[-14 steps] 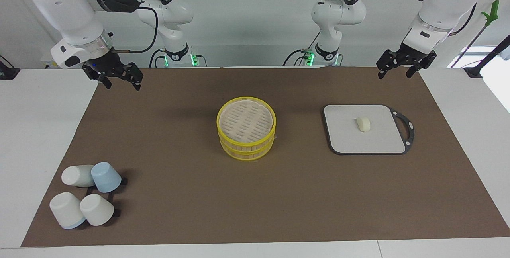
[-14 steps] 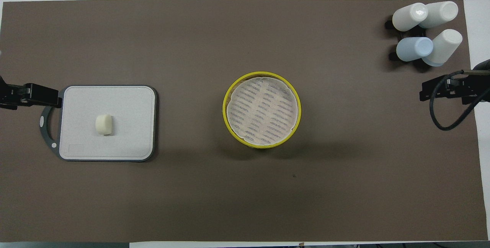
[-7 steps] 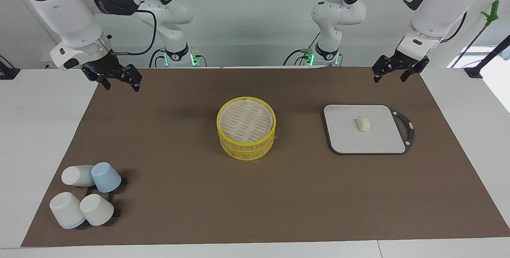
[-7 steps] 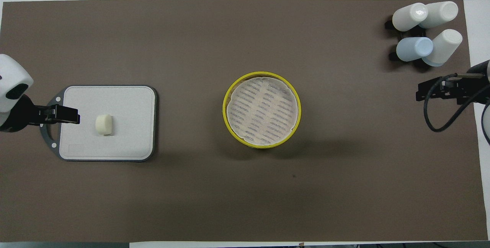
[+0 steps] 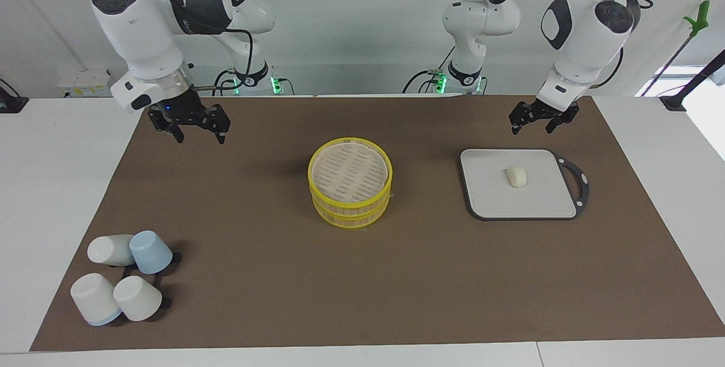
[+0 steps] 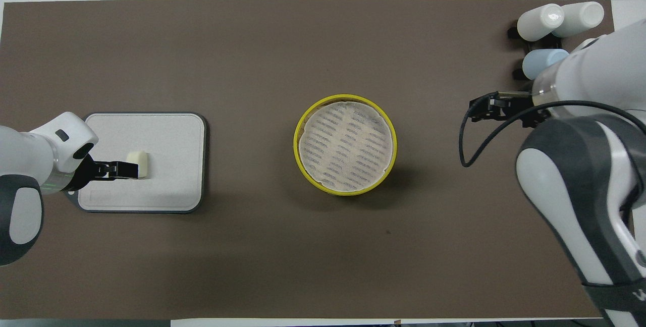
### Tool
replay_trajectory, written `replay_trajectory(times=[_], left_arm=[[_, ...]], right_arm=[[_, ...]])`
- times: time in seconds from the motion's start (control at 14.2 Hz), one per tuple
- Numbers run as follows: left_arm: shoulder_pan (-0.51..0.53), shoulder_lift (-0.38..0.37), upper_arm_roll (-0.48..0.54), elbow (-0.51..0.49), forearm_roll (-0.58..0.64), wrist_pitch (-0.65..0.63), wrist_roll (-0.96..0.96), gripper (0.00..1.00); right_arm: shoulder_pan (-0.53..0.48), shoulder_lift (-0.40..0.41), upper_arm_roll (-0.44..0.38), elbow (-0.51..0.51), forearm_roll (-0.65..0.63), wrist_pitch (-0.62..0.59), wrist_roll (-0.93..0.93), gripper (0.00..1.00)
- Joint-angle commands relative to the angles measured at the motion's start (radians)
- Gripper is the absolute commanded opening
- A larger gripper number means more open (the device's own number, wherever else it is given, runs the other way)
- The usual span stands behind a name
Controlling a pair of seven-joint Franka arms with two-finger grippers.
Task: Place bun in steamer
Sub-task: 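Grasp the bun with the left gripper while the right gripper reaches the lid, then lift the steamer lid with the right gripper and move it aside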
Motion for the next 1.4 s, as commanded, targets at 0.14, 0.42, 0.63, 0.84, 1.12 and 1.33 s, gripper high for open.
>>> replay_trajectory(times=[0.14, 0.42, 0.63, 0.84, 1.12, 1.33], left_arm=[[0.037, 0.114, -0.007, -0.046, -0.008, 0.186, 0.024, 1.00], [0.039, 0.174, -0.007, -0.066, -0.008, 0.284, 0.022, 1.00], [0.039, 0.197, -0.007, -0.080, -0.009, 0.326, 0.022, 1.00], [0.039, 0.202, -0.009, -0.083, -0.009, 0.326, 0.022, 0.98], [0.037, 0.202, -0.009, -0.084, -0.009, 0.323, 0.022, 0.86], [0.037, 0.200, -0.009, -0.084, -0.008, 0.323, 0.022, 0.64]], right_arm=[[0.103, 0.174, -0.003, 0.173, 0.014, 0.006, 0.124, 1.00], [0.186, 0.320, -0.004, 0.320, 0.039, 0.035, 0.207, 1.00], [0.265, 0.438, -0.012, 0.461, 0.025, 0.010, 0.317, 1.00], [0.325, 0.518, -0.015, 0.547, -0.012, -0.013, 0.394, 0.99], [0.402, 0.555, -0.017, 0.569, -0.032, -0.011, 0.497, 0.99], [0.430, 0.552, -0.007, 0.569, -0.021, -0.014, 0.500, 0.98]])
